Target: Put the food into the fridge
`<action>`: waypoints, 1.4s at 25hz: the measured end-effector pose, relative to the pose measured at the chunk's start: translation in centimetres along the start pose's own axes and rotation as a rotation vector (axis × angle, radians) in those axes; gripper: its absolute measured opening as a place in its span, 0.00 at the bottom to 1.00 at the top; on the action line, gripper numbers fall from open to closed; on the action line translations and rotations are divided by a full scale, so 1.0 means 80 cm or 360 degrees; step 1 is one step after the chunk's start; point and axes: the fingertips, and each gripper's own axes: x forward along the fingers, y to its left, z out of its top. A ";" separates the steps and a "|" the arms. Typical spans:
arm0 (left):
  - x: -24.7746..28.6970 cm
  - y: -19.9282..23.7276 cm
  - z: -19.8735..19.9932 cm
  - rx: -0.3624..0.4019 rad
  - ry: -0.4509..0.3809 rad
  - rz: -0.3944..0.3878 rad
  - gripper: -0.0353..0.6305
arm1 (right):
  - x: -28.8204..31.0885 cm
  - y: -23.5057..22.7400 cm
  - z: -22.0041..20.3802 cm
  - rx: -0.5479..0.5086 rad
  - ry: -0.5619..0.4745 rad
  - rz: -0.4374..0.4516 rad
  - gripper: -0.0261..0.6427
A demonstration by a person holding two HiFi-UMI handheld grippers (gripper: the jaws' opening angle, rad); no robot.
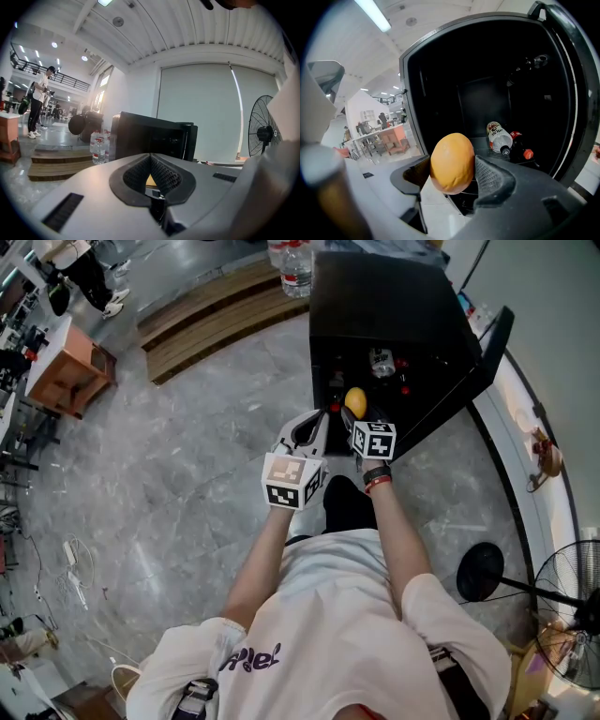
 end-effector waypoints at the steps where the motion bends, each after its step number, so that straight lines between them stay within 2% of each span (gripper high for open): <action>1: 0.002 -0.001 0.000 0.0001 0.0000 -0.0006 0.08 | 0.004 -0.002 0.000 0.0000 0.0004 -0.0002 0.50; 11: 0.028 0.013 -0.002 -0.0006 -0.0004 -0.0009 0.08 | 0.045 -0.022 0.004 -0.0005 0.0018 -0.0007 0.50; 16: 0.045 0.021 -0.019 -0.0040 0.0038 0.0000 0.08 | 0.062 -0.036 0.003 -0.0011 0.0034 -0.0010 0.50; 35: 0.089 0.039 -0.019 0.0007 0.0039 0.0030 0.08 | 0.131 -0.057 0.001 -0.0034 0.0059 0.0024 0.50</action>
